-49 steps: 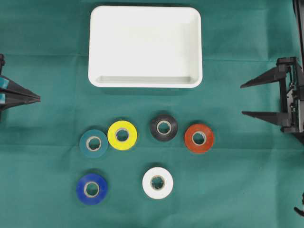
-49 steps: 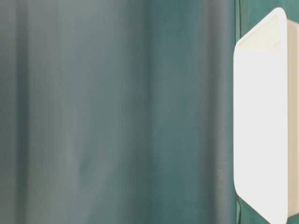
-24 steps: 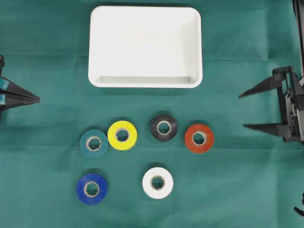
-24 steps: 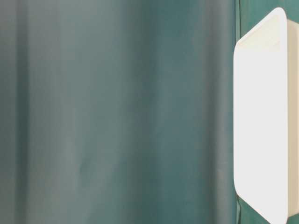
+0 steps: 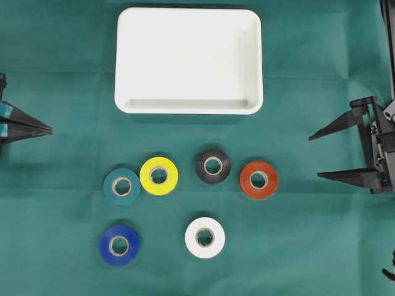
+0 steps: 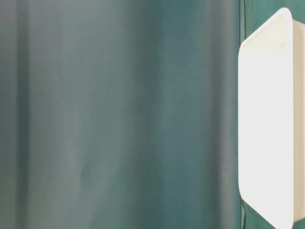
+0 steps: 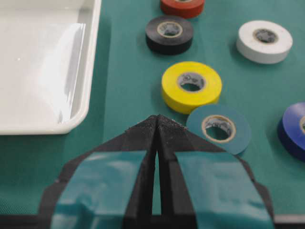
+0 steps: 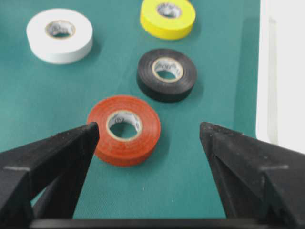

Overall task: Put the tape into the white case with the right arm.
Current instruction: 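Move the right gripper inward toward the tape rolls, then reach the open right gripper over the yellow tape roll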

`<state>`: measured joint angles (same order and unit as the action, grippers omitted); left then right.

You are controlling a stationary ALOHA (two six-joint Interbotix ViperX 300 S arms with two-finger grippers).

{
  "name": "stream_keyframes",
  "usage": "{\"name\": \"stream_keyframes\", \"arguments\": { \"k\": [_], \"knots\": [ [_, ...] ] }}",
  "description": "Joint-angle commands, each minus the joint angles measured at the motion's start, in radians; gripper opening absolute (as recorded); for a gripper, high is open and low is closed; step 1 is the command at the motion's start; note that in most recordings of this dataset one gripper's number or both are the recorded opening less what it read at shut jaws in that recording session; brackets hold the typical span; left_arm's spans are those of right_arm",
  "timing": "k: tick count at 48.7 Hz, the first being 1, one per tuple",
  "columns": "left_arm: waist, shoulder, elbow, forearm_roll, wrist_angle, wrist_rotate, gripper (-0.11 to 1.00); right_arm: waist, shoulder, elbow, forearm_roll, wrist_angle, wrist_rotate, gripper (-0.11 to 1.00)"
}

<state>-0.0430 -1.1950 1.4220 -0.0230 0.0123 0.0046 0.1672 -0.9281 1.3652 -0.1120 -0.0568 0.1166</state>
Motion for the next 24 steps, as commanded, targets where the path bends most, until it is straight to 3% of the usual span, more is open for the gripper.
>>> {"name": "stream_keyframes", "arguments": {
  "k": [1,15,24],
  "knots": [
    [-0.005,0.006,-0.008,0.0,-0.005,-0.002,0.0,0.002,0.046,-0.04,-0.011,-0.011,0.0,0.78],
    [-0.005,0.005,0.0,0.0,-0.005,-0.003,0.0,0.002,0.233,-0.152,-0.064,-0.048,0.0,0.78],
    [-0.005,0.005,0.014,0.0,-0.005,-0.003,0.0,0.003,0.388,-0.221,-0.071,-0.101,0.0,0.78]
  ]
}}
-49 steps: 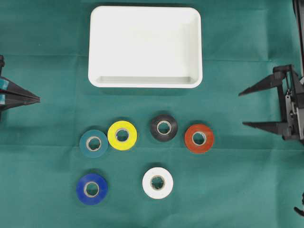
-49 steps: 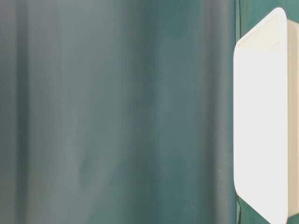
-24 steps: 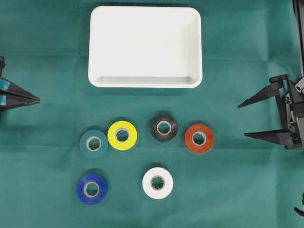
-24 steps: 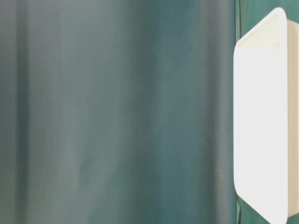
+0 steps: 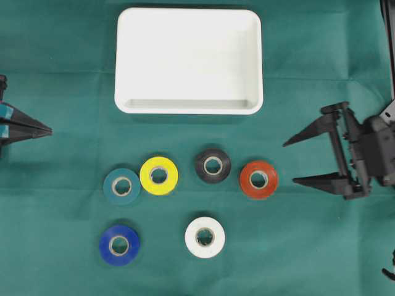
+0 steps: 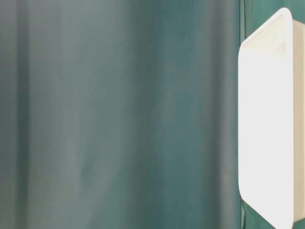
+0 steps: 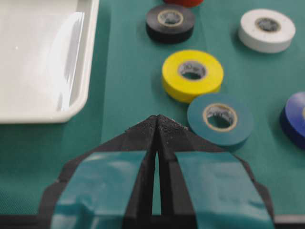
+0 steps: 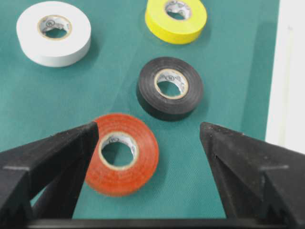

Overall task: Put the tape into the white case with the right arm.
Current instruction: 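Reach the open right gripper over the yellow tape roll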

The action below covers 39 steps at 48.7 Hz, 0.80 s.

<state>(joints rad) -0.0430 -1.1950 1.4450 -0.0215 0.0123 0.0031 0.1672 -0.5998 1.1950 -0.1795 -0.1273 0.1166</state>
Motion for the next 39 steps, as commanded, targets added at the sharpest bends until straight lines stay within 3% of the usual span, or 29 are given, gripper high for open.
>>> {"name": "stream_keyframes", "arguments": {
  "k": [1,13,39],
  "knots": [
    [-0.005,0.005,-0.008,-0.002,-0.005,-0.002,0.0,0.003,0.077,-0.06,-0.003,-0.035,0.0,0.78],
    [-0.005,-0.011,0.005,-0.003,-0.005,-0.002,0.0,0.003,0.27,-0.187,-0.003,-0.084,0.002,0.78],
    [-0.005,-0.183,0.084,-0.003,-0.005,-0.006,0.0,0.006,0.653,-0.534,-0.003,-0.086,0.003,0.78]
  ]
}}
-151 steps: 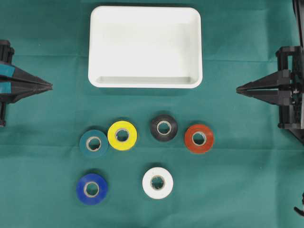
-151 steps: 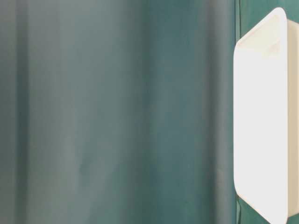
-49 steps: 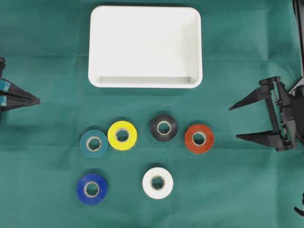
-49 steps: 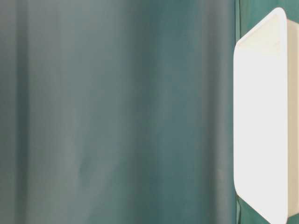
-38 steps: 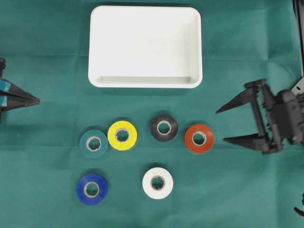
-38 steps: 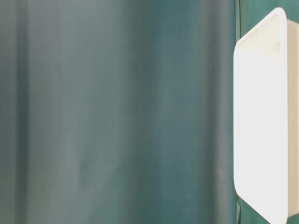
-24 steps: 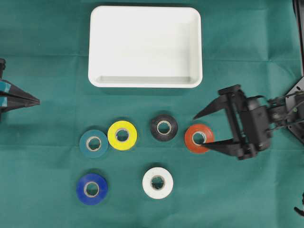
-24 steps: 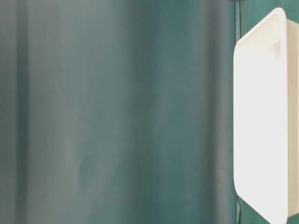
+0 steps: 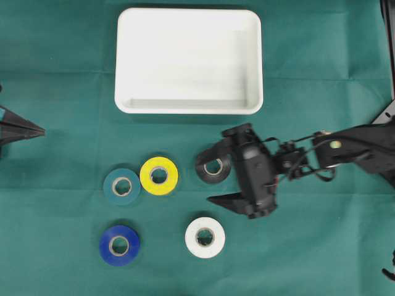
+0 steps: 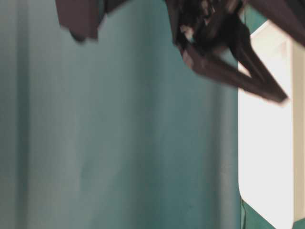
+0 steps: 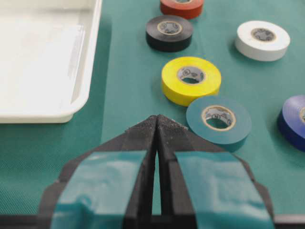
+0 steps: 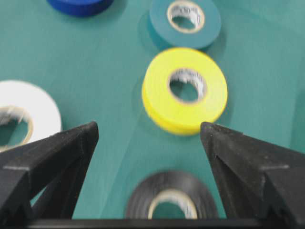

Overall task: Put the tape into the white case with the right arm.
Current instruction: 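Reach the open right gripper over the yellow tape roll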

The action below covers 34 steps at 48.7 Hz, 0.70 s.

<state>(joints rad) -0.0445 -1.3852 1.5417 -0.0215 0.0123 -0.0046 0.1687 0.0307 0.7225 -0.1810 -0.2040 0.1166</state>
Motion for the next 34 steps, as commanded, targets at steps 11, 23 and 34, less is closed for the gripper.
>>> {"name": "stream_keyframes", "arguments": {
  "k": [11,23,34],
  "knots": [
    [-0.003,0.012,-0.012,-0.002,-0.005,0.002,0.0,0.008,0.126,-0.192,-0.002,0.0,0.003,0.78],
    [-0.003,0.012,-0.009,-0.002,-0.005,0.002,0.0,0.009,0.187,-0.275,-0.002,0.006,0.005,0.78],
    [-0.003,0.012,-0.011,-0.002,-0.005,0.002,0.0,0.008,0.227,-0.31,-0.002,0.037,0.006,0.78]
  ]
}}
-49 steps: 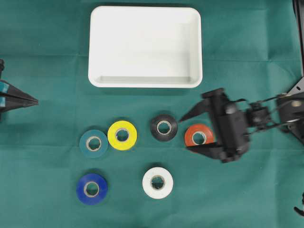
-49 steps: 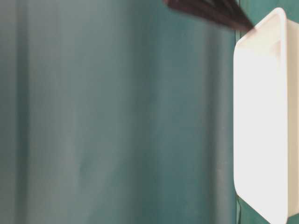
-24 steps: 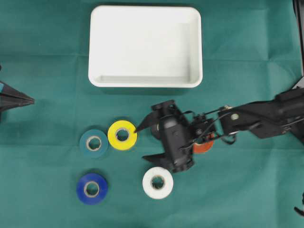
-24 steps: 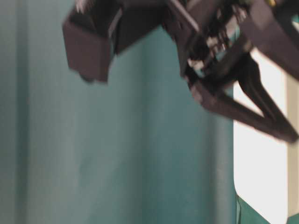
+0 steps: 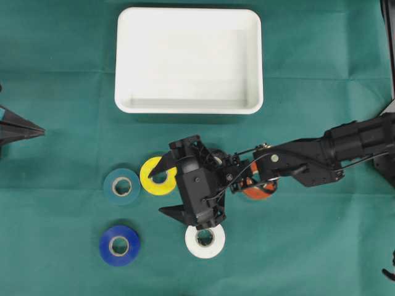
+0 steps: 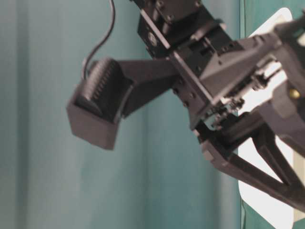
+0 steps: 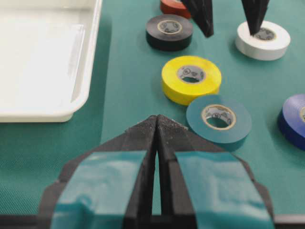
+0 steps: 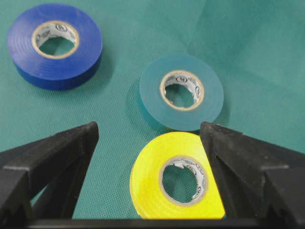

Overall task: Put the tape into the white case with the right arm.
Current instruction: 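Reach the open right gripper over the yellow tape roll, then close the right gripper on the yellow tape roll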

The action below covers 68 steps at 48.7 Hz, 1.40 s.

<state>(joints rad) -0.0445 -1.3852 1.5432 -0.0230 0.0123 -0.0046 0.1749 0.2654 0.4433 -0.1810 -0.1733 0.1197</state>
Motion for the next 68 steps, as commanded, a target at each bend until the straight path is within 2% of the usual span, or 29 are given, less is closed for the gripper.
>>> {"name": "stream_keyframes", "arguments": {
  "k": [1,9,18,23,52,56,63,68],
  "knots": [
    [-0.003,0.012,-0.011,-0.002,-0.005,0.002,0.0,0.003,-0.003,-0.034,-0.002,0.011,0.003,0.78],
    [-0.003,0.012,-0.011,0.0,-0.005,0.0,0.0,0.003,0.038,-0.066,-0.002,0.063,0.005,0.78],
    [-0.003,0.012,-0.011,0.0,-0.005,0.002,0.0,0.003,0.075,-0.12,-0.002,0.235,0.005,0.78],
    [-0.003,0.012,-0.009,0.0,-0.005,0.002,0.0,0.003,0.084,-0.137,-0.002,0.291,0.005,0.78],
    [-0.003,0.012,-0.009,0.0,-0.005,0.002,0.0,0.005,0.106,-0.15,0.0,0.304,0.003,0.75],
    [-0.003,0.012,-0.009,0.0,-0.005,0.002,0.0,0.003,0.109,-0.15,-0.008,0.301,0.002,0.66],
    [-0.003,0.012,-0.009,0.0,-0.005,0.002,0.0,0.003,0.112,-0.152,-0.035,0.304,0.003,0.24],
    [-0.003,0.012,-0.009,0.0,-0.005,0.002,0.0,0.003,0.112,-0.155,-0.044,0.305,0.003,0.04]
  ]
}}
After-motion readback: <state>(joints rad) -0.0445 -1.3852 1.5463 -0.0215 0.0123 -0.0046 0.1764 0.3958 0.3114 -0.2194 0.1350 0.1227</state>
